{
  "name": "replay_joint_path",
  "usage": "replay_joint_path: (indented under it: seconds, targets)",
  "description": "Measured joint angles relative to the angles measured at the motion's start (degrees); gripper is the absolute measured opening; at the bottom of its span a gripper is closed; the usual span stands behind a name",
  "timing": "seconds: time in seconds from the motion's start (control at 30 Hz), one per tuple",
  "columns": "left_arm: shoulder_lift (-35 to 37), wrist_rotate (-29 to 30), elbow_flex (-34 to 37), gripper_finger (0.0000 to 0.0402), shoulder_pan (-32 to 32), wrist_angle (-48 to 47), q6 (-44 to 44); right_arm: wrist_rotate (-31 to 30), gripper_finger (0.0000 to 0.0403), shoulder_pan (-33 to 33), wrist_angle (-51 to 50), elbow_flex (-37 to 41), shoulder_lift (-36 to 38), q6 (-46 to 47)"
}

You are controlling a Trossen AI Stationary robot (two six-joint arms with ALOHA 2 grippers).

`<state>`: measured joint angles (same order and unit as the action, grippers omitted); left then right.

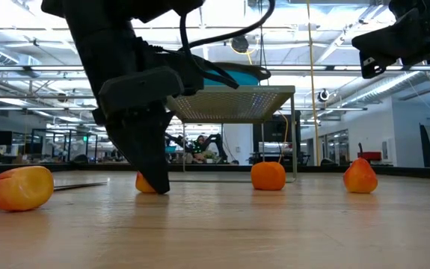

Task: Pick & Place Fruit
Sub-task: Put the top Pear into the blue strainer bowl on the shelf

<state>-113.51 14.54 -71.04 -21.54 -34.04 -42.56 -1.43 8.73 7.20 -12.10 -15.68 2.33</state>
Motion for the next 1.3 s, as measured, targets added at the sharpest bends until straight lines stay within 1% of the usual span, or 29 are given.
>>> replay_joint_path:
  seconds: [0.1,0.23,0.37,0.5,0.67,0.8,0.97,1.13,1.3]
  targets:
    - [1.0,0.0,-0.2,0.0102,0.2,-1.7,0.4,0.0,0.0,0.0,0.0,0.0,0.0,0.0]
    - [4.5,-0.9,0.0,0.0108,1.0,-3.6,0.0,0.0,0.0,0.0,-0.1,0.0,0.0,0.0]
    - [10.3,-2.5,-0.1,0.0119,2.0,-5.5,-1.8,0.0,0.0,0.0,-0.2,0.0,0.0,0.0]
    - [17.9,-2.5,-0.2,0.0112,2.9,-5.3,-3.1,0.0,0.0,0.0,-0.2,0.0,0.0,0.0]
    - [27.0,-2.2,-0.2,0.0103,3.7,-4.6,-6.4,0.0,0.0,0.0,-0.2,0.0,0.0,0.0]
    - [32.8,-0.5,-0.2,0.0112,4.0,-2.1,-7.7,0.0,0.0,0.0,-0.2,0.0,0.0,0.0]
    - [37.4,2.1,-0.2,0.0115,4.0,2.3,-7.5,0.0,0.0,0.0,-0.2,0.0,0.0,0.0]
    - [39.4,2.0,-0.3,0.0109,4.0,6.6,-7.4,0.0,0.0,0.0,-0.2,0.0,0.0,0.0]
    - [40.1,1.4,-0.3,0.0117,4.0,8.1,-6.8,0.0,0.0,0.0,-0.2,0.0,0.0,0.0]
